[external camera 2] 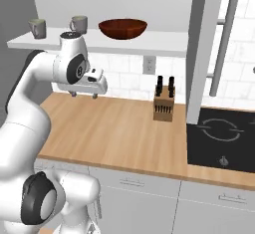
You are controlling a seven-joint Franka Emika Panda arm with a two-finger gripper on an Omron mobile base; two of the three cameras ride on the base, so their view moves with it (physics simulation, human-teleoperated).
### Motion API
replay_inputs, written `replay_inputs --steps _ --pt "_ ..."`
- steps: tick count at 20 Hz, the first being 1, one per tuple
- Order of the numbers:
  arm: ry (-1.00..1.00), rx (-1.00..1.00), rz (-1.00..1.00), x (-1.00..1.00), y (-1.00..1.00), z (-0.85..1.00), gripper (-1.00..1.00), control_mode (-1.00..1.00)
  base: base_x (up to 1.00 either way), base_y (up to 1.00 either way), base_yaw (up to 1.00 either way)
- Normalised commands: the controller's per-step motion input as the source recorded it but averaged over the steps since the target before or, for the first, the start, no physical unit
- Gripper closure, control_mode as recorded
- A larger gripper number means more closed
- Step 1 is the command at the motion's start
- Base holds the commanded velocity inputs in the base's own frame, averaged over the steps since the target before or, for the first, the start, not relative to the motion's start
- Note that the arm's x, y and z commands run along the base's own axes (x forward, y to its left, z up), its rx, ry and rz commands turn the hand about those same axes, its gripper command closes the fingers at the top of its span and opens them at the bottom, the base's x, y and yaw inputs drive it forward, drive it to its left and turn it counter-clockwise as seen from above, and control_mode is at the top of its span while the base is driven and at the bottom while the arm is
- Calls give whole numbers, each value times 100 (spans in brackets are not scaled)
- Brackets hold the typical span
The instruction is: Gather all objects into one cabinet and sort the glasses and bowls to opposite sides.
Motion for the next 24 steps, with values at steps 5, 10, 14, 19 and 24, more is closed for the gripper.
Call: replay_inputs --steps 5,10,14,19,24 --pt "0 0 0 0 0 0 -100 100 -100 -21 1" --pt "0 0 0 0 0 0 -100 100 -100 -28 0" --pt "0 0 0 0 0 0 -100 100 -43 -10 0" --pt "0 0 0 0 0 0 -100 100 -9 -11 -2" --pt "0 0 0 0 0 0 -100 100 -1 -61 -17"
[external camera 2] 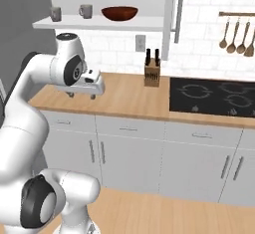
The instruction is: Gather all objects into one cabinet and sort the glasses and bowls to opposite sides.
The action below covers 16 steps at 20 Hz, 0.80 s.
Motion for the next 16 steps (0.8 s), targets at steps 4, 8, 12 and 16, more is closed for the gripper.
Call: replay_inputs --steps 4,8,12,16 --pt "0 0 0 0 0 0 -100 100 0 -93 -24" --pt "0 0 0 0 0 0 -100 100 0 -89 -25" --pt "0 0 0 0 0 0 -100 100 0 -84 -20" --pt "0 0 0 0 0 0 -100 100 0 -86 -18"
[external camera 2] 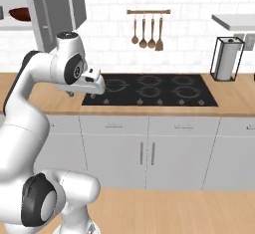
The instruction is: Gather all objects into one cabinet and sort the glasses and bowls to opposite sides.
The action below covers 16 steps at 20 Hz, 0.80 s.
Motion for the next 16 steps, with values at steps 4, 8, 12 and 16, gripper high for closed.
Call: replay_inputs --steps 4,8,12,16 --pt "0 0 0 0 0 0 -100 100 0 -86 -15" --pt "0 0 0 0 0 0 -100 100 0 -82 -11" --pt "0 0 0 0 0 0 -100 100 0 -84 -8" --pt "0 0 0 0 0 0 -100 100 4 -97 -20"
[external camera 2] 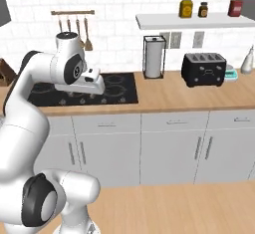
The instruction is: Gather all objects into one cabinet and sort the glasses and bowls to opposite sides.
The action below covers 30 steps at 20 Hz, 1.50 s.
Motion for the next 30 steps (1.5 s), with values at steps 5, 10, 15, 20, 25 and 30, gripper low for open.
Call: replay_inputs --steps 5,10,15,20,25,30 --pt "0 0 0 0 0 0 -100 100 23 -88 -37" --pt "0 0 0 0 0 0 -100 100 18 -62 -24" --pt "0 0 0 0 0 0 -100 100 3 -15 12" --pt "0 0 0 0 0 0 -100 100 23 -43 43" --pt "0 0 0 0 0 0 -100 100 30 -70 46" --pt "0 0 0 0 0 0 -100 100 16 -94 40"
